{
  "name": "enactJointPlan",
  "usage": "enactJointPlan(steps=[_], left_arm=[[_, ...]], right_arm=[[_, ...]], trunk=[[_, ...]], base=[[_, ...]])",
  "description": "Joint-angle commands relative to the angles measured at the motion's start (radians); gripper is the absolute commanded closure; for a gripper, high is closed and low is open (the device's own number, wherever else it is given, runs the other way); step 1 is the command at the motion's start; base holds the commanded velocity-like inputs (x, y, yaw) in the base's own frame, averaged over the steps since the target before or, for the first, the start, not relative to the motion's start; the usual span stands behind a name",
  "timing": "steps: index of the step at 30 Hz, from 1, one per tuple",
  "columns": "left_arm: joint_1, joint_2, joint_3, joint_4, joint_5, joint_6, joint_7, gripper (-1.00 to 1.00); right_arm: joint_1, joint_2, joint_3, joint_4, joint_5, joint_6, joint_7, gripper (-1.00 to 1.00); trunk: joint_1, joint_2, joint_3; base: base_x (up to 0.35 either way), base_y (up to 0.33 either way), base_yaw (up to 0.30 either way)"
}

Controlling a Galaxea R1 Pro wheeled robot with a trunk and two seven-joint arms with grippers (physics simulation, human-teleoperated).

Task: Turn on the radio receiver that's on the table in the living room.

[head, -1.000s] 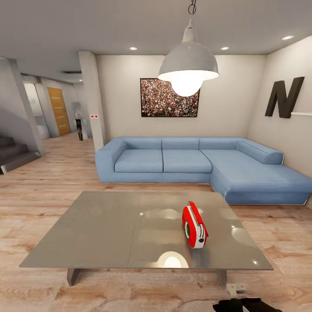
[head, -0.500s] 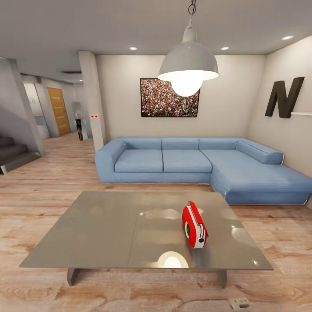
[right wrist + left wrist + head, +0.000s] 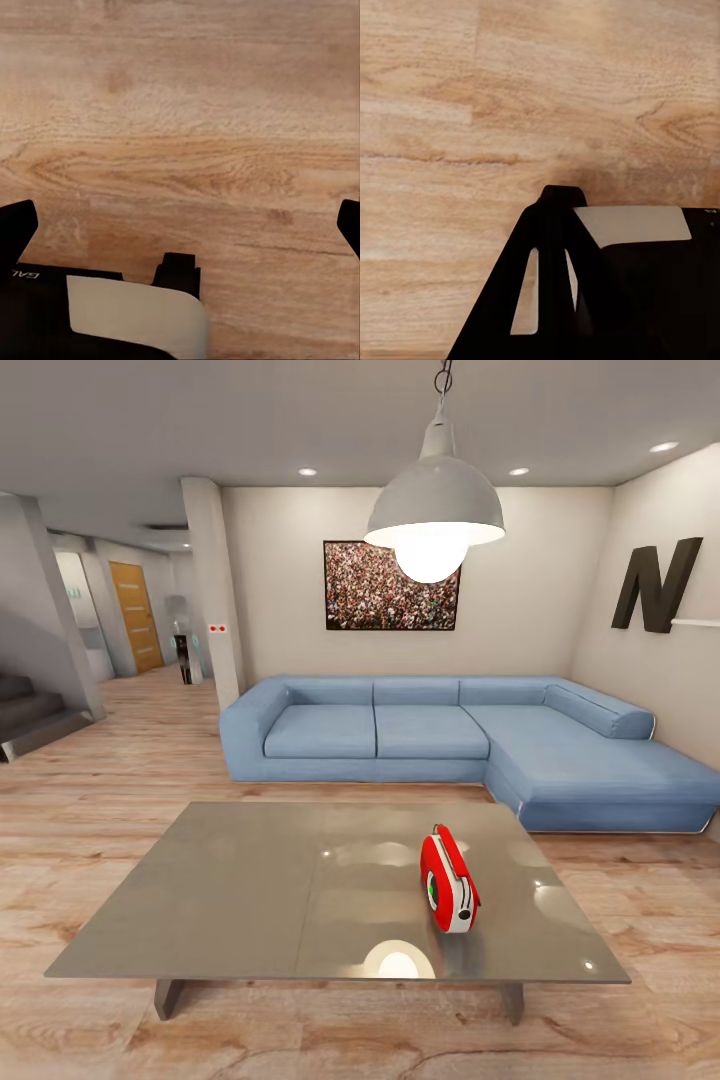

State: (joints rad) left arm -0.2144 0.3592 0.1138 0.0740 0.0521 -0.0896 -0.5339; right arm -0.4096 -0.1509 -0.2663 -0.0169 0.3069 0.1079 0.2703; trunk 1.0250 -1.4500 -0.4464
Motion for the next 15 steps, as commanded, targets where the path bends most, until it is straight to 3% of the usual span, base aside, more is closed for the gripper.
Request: enactJointPlan(steps=[1,9,15], left_arm=[[0.002,0.0,0.0,0.0,0.0,0.0,0.0,1.0],[0.004,-0.013,0.0,0.0,0.0,0.001,-0.001,1.0],[0.004,-0.053,0.0,0.0,0.0,0.001,-0.001,1.0]], right_arm=[[0.008,0.001,0.0,0.0,0.0,0.013,0.0,-1.0],[0.022,0.002,-0.001,-0.004,0.002,0.071,-0.004,-1.0],[0.023,0.011,0.0,-0.004,0.003,0.071,-0.005,-1.0]], trunk=[[0.0,0.0,0.0],[0.0,0.0,0.0],[0.0,0.0,0.0]], base=[[0.0,0.0,0.0],[0.0,0.0,0.0],[0.0,0.0,0.0]])
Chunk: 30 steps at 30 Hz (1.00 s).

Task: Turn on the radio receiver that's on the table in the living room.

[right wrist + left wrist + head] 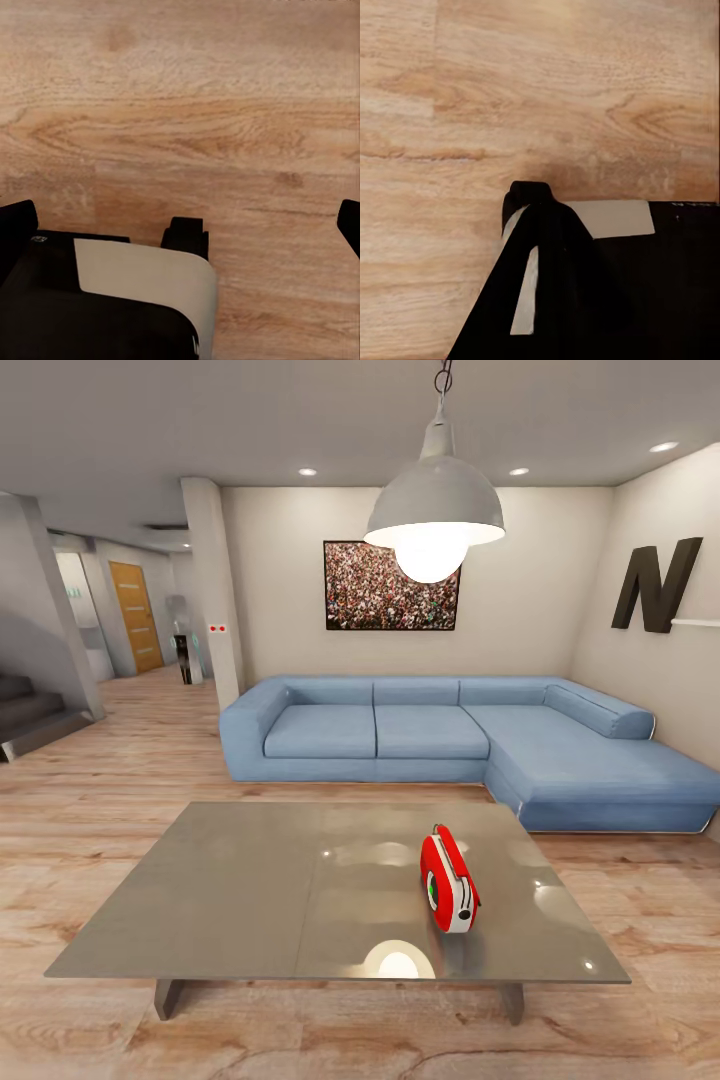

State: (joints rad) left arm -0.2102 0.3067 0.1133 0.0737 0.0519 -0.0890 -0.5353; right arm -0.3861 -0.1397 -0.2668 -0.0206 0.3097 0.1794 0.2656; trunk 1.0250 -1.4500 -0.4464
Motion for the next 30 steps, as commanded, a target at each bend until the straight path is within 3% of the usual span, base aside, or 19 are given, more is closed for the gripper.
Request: enactJointPlan(steps=[1,13,26,30], left_arm=[[0.0,-0.008,0.0,0.0,0.0,0.0,0.0,1.0],[0.0,-0.074,0.001,0.0,0.002,0.0,0.0,1.0],[0.0,-0.083,0.002,0.0,0.003,0.0,-0.001,1.0],[0.0,-0.099,0.002,0.0,0.003,0.0,-0.002,1.0]], right_arm=[[0.0,0.003,0.0,0.0,0.001,-0.001,0.0,-1.0],[0.001,0.022,0.001,-0.001,0.002,-0.024,0.0,-1.0],[0.001,0.024,0.001,-0.001,0.002,-0.181,0.0,-1.0],[0.001,0.024,0.001,-0.001,0.002,-0.209,0.0,-1.0]], trunk=[[0.0,0.0,0.0],[0.0,0.0,0.0],[0.0,0.0,0.0],[0.0,0.0,0.0]], base=[[0.0,0.0,0.0],[0.0,0.0,0.0],[0.0,0.0,0.0],[0.0,0.0,0.0]])
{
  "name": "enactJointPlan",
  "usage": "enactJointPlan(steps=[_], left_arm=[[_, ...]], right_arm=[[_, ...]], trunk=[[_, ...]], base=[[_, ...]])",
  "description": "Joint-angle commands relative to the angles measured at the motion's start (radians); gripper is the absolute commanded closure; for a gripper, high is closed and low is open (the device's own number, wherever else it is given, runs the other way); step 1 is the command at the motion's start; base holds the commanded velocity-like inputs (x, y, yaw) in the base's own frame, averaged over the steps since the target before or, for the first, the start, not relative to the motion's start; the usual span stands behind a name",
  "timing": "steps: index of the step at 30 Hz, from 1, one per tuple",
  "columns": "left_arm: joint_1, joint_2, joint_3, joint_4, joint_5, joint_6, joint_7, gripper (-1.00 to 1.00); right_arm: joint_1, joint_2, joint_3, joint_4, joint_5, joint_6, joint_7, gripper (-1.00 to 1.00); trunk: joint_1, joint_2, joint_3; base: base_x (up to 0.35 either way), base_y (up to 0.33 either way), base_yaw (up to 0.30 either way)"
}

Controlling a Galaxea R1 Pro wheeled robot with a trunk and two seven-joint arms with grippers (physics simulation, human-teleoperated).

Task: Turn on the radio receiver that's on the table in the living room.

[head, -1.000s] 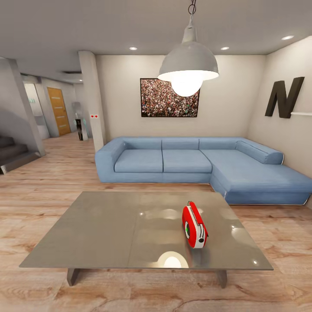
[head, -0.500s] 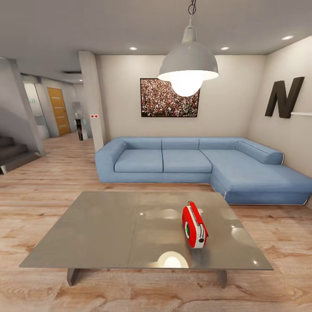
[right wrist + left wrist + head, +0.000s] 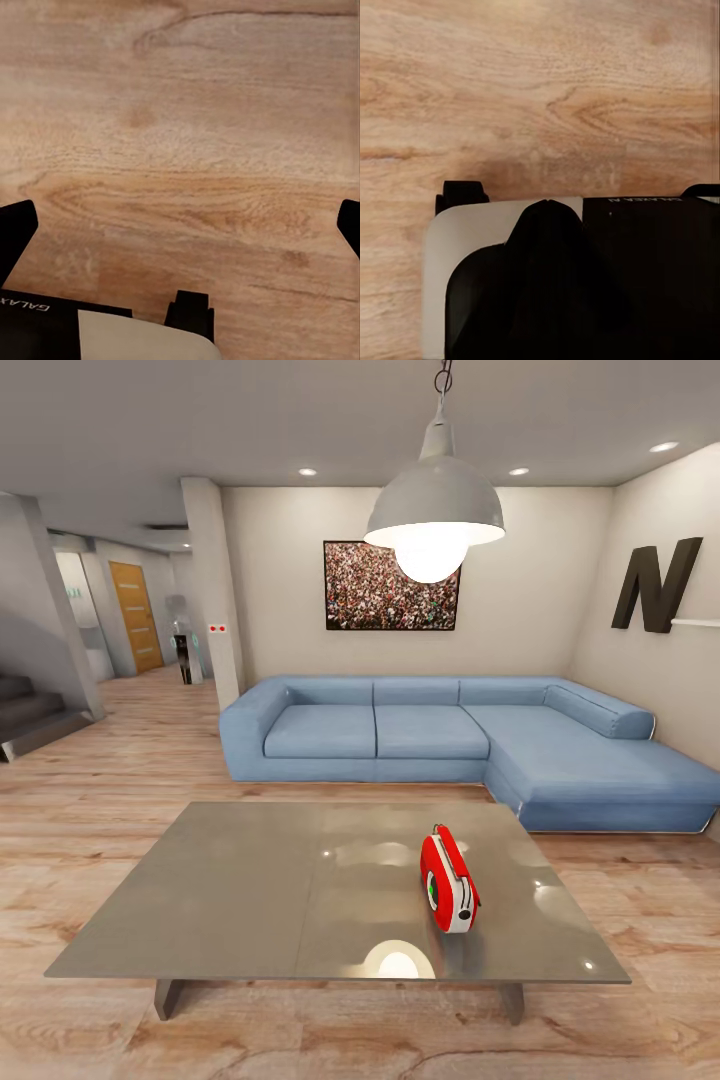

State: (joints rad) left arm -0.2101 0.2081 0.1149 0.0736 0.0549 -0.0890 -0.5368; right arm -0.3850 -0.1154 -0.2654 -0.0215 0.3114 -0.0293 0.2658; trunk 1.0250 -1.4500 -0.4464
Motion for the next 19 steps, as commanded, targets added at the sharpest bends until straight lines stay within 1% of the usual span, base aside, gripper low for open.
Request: enactJointPlan(steps=[1,7,12,19], left_arm=[[0.0,-0.003,0.0,0.0,0.0,0.0,0.0,1.0],[0.0,-0.037,0.0,0.0,0.0,0.0,0.0,1.0],[0.0,-0.047,0.0,0.0,0.0,0.0,0.0,1.0],[0.0,-0.049,0.0,0.0,0.0,0.0,0.0,1.0]], right_arm=[[0.0,0.0,0.0,0.0,0.0,-0.002,0.0,-1.0],[0.0,0.0,0.0,0.0,0.0,-0.01,0.0,-1.0],[0.0,0.0,0.0,0.0,0.0,-0.011,0.0,-1.0],[0.0,0.0,0.0,0.0,0.0,-0.011,0.0,-1.0]], trunk=[[0.0,0.0,0.0],[0.0,0.0,0.0],[0.0,0.0,0.0],[0.0,0.0,0.0]], base=[[0.0,0.0,0.0],[0.0,0.0,0.0],[0.0,0.0,0.0],[0.0,0.0,0.0]])
